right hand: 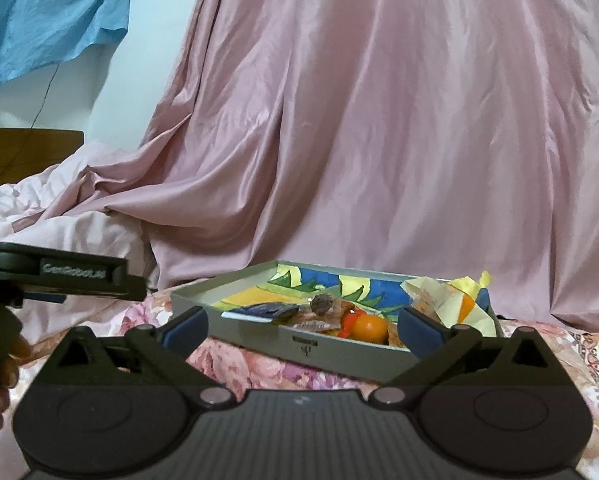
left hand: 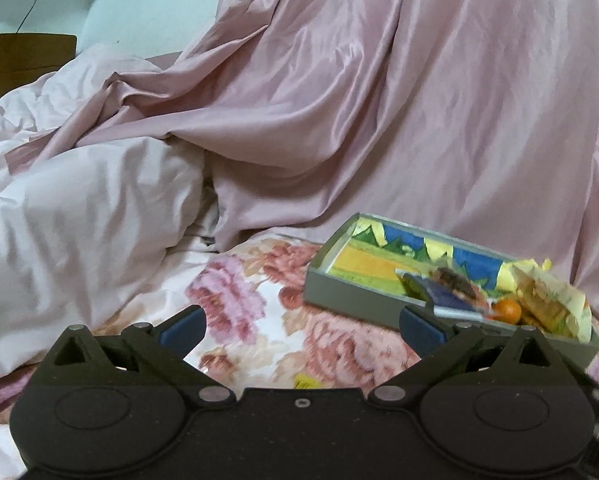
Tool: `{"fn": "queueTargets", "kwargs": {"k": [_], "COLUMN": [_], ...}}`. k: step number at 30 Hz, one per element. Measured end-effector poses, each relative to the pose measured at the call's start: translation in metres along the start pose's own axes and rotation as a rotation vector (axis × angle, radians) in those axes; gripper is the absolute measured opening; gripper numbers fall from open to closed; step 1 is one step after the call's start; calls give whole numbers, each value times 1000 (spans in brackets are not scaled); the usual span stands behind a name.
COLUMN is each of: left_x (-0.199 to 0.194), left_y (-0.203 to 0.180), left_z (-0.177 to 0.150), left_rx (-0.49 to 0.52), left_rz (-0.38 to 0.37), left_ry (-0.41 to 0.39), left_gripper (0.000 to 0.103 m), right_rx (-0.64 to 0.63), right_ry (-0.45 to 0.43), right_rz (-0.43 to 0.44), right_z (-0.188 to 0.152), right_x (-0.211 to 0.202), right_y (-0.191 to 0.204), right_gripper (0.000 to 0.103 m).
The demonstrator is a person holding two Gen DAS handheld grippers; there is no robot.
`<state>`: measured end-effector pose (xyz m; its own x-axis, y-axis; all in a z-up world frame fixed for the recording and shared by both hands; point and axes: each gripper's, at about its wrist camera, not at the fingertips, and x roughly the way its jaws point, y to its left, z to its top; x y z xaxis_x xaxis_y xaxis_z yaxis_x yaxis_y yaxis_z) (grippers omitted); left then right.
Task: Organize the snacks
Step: 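Withdraw both open tools from the tray toward the remaining snacks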
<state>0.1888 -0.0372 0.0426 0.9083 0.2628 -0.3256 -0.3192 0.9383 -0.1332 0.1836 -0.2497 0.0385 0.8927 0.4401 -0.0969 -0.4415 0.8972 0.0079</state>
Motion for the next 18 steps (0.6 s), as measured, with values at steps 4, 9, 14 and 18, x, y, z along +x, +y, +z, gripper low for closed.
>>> {"fn": "queueTargets", "kwargs": {"k": [4,9,14,18], "left_x": [-16,-33,-47,-54], "left_y": [11,27,41,48], "left_z": [-12,-28,-44,-56], "left_rx": [17,15,-2,-2], "left_rz": [-3,-27,-41,-42], "left_ry": [19,59,99,124], "left_gripper": [102,102,102,102], "right_rx": [8,38,48,56], "right_ry": [34,101,176,244], "right_rz": [-6,-13,-12,-10], "right_z": [-3,-10,-17,-25], "right_x": [-13,-31,-46,-56], "right_y": [6,16,25,32], "right_gripper": [103,103,103,103]}}
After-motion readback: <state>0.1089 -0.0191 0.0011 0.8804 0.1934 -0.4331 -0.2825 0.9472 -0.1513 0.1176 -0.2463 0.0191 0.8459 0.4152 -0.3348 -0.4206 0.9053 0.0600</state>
